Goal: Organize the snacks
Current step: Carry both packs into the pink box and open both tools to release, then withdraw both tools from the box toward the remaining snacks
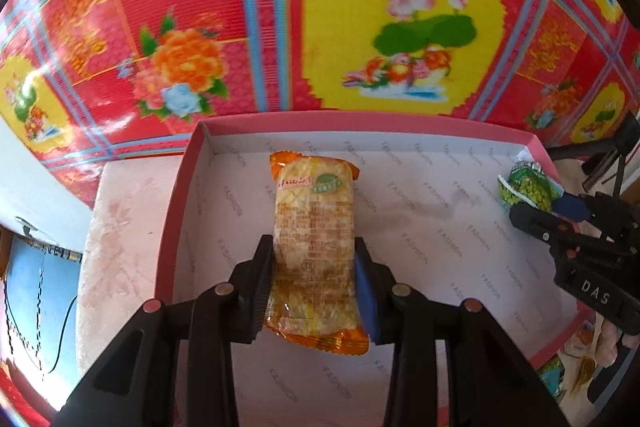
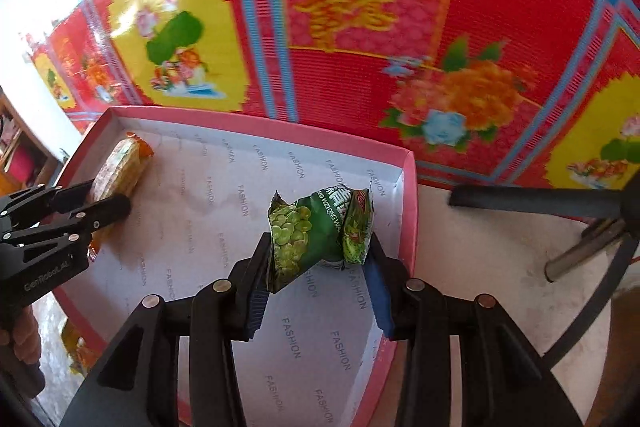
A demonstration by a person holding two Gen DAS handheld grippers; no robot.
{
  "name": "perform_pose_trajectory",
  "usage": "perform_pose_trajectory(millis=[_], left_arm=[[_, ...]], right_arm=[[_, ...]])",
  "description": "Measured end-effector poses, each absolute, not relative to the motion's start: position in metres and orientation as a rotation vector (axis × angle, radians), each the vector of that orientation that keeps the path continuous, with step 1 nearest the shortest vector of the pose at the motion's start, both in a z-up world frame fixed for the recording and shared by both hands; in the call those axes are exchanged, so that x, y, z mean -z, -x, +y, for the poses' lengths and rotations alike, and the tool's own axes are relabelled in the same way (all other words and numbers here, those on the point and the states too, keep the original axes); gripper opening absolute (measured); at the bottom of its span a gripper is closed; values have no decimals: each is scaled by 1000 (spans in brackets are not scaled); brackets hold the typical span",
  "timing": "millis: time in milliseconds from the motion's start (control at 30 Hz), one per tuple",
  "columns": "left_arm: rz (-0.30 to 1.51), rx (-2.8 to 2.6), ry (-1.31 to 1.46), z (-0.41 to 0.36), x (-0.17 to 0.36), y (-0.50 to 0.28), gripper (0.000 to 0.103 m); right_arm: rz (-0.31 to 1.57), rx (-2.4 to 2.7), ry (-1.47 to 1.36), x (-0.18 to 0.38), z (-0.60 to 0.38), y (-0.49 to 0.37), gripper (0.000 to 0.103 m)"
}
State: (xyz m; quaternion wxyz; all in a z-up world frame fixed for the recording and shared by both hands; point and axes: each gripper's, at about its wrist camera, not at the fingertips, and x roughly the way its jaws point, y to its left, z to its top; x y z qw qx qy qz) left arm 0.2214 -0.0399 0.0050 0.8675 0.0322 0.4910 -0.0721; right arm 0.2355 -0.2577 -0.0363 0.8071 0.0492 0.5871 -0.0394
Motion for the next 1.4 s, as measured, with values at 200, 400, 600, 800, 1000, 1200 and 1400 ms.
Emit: perform_pose_trajectory(millis=[200, 400, 600, 800, 1000, 1200, 1400], left_arm=[[1033, 150, -80, -53, -1, -230, 39], [1030, 144, -84, -65, 0, -240, 39], [1025, 144, -89, -79, 3, -249, 39], [1007, 152, -100, -73, 3, -249, 39], [1022, 164, -96, -70, 1, -239, 45], [1037, 186, -90, -63, -10, -220, 52], [1025, 196, -79, -63, -26, -201, 53]], right_arm=[[1253, 101, -113, 40, -264, -236, 44], [1246, 92, -88, 37, -274, -234, 43], [1236, 89, -73, 42, -268, -234, 43], [1238, 86, -105, 37, -279, -235, 44], [1213, 71, -140, 34, -286, -234, 50], [1196, 55, -208, 21, -291, -222, 56], [1159, 34, -198, -7, -285, -205, 57]])
